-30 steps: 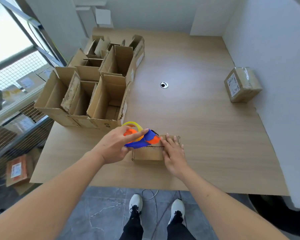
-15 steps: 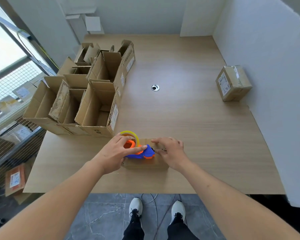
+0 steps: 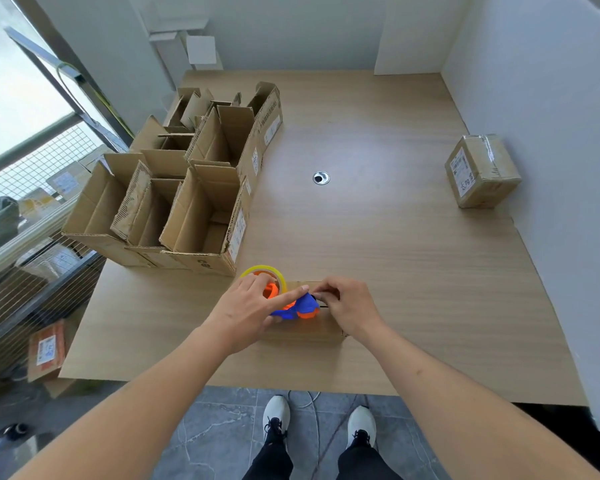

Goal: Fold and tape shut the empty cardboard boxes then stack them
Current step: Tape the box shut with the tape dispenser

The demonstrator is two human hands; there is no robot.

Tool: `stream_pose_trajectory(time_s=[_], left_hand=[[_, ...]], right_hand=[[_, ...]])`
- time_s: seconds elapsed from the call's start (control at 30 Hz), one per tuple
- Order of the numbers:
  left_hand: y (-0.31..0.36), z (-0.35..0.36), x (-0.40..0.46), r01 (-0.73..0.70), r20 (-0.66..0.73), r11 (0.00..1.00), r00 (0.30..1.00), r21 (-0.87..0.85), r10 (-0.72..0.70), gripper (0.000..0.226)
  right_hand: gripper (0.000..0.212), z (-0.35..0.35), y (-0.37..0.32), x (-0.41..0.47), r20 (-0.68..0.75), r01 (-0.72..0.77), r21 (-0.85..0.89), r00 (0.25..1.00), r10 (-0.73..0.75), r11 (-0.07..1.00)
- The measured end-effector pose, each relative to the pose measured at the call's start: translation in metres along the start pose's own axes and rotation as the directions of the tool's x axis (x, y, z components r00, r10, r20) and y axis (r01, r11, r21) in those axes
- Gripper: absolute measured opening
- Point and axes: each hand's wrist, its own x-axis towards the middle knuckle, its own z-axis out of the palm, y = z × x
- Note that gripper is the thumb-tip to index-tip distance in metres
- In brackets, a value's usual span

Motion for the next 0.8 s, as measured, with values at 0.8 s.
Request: stream_pose_trajectory(time_s=[0.8], left_hand=[[-0.014,0.001,0.019,0.075,0.207,0.982,0.978,-0.175,-0.038,0.073]], right_hand=[[0.010,-0.062,0.039,-0.026,0.212,-0.545,0.201,0.835,0.508,0.814]])
